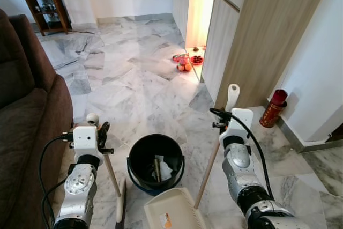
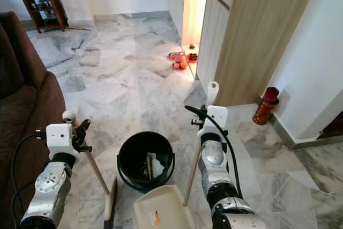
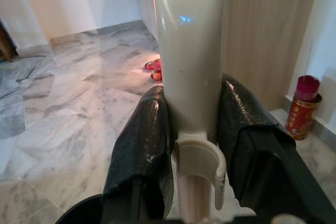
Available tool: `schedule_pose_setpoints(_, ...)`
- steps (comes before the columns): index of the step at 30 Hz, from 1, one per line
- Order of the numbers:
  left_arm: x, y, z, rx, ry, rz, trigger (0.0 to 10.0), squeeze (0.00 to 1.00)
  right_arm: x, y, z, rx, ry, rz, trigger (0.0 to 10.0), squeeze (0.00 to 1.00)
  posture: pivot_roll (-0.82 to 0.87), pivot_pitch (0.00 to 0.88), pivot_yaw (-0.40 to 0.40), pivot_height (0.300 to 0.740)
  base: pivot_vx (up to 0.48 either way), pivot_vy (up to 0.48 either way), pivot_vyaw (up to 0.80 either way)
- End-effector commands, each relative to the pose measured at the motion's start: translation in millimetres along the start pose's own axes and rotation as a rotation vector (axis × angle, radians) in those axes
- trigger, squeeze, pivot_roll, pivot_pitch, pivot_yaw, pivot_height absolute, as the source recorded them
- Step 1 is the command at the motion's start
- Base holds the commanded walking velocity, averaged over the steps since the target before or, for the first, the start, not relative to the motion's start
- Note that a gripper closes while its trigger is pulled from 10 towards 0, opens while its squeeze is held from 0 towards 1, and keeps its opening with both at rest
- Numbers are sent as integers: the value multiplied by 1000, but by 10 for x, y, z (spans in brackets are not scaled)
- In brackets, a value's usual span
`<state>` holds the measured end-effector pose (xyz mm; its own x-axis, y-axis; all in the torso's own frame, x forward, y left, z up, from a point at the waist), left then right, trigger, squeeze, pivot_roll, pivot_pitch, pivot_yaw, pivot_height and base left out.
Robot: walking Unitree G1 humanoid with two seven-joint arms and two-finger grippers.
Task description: Sweep floor
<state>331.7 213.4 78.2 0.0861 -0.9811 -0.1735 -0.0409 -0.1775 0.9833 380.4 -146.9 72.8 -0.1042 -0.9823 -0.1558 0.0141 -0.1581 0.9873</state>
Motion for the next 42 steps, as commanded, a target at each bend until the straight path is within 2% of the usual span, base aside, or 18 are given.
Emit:
schedule_pose_setpoints(1,-40,118,-33,53,19,-8,10000,0,-62,67,-38,16,21,-4,10000,0,39,20,-7,740,0,0,0)
schedule_pose_setpoints(12,-32,115,-14,58,23,-11,10000,0,-70,54,-32,15,32,-5,10000,0,62,5,-19,740,0,0,0)
schedule_pose_setpoints(20,3,101,15,57,16,-7,10000,0,29,61,-40,16,-2,9,10000,0,69,0,-24,740,0,0,0)
schedule_pose_setpoints(29,32,93,24,56,5,-5,10000,0,45,33,-23,11,-7,15,10000,0,67,0,-20,740,0,0,0)
schedule_pose_setpoints(42,32,103,26,57,5,-5,10000,0,24,20,-18,7,1,19,10000,0,72,0,-23,740,-255,0,0)
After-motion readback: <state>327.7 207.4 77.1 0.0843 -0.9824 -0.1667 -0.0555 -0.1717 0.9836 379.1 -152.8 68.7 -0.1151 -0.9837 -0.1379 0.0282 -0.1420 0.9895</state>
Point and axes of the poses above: a point about 5 cm out from each wrist's last joint towards the gripper, its own z axis pointing back from the gripper into the wrist, its own y axis along the axis of the wrist's last joint, x = y × z, the point moved 4 cm from there along -z, pointing out of the wrist towards the gripper, and after that the axes turned 6 degrees about -z, right-handed, at the moved point
